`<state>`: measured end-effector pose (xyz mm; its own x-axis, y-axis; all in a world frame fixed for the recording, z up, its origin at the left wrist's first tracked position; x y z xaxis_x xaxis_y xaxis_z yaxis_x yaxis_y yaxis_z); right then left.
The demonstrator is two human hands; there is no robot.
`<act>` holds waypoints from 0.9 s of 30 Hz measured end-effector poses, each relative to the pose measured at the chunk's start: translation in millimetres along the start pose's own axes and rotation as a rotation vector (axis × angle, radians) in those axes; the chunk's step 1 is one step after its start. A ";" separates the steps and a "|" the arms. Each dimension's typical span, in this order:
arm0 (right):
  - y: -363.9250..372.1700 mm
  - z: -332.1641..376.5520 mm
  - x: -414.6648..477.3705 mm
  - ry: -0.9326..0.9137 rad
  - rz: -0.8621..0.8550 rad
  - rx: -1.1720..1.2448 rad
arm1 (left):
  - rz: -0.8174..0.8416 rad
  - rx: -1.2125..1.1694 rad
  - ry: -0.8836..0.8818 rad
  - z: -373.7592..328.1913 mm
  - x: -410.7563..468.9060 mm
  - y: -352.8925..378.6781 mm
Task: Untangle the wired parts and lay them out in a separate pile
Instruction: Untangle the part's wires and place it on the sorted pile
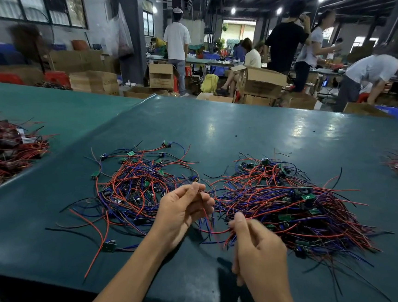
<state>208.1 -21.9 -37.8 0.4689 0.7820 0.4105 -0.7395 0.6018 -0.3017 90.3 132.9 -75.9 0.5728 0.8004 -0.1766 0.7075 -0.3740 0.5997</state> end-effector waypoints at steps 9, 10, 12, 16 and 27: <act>51.3 -3.7 42.1 0.291 0.180 0.533 | 0.236 0.171 -0.078 6.3 -13.1 22.9; 57.3 -6.9 41.9 0.328 0.188 0.612 | 0.240 0.185 -0.090 6.9 -13.3 22.6; 60.8 -10.7 43.0 0.344 0.179 0.718 | 0.251 0.182 -0.107 7.7 -14.0 22.2; 57.7 -12.1 42.8 0.320 0.198 0.780 | 0.286 0.173 -0.133 11.7 -15.8 25.1; 53.3 -13.0 44.8 0.284 0.195 0.783 | 0.292 0.230 -0.141 13.1 -18.6 26.5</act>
<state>196.0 47.3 -46.7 0.3248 0.9337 0.1505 -0.8910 0.2487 0.3798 103.9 102.0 -66.9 0.8036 0.5785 -0.1399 0.5714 -0.6842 0.4532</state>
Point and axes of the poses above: each hand's wrist, its own x-axis towards the middle knuckle, its own y-axis out of the palm, z = x × y, the point moved 9 cm from there along x, towards the middle knuckle, and after that the axes turned 14 degrees about -y, right-handed, at the moved point
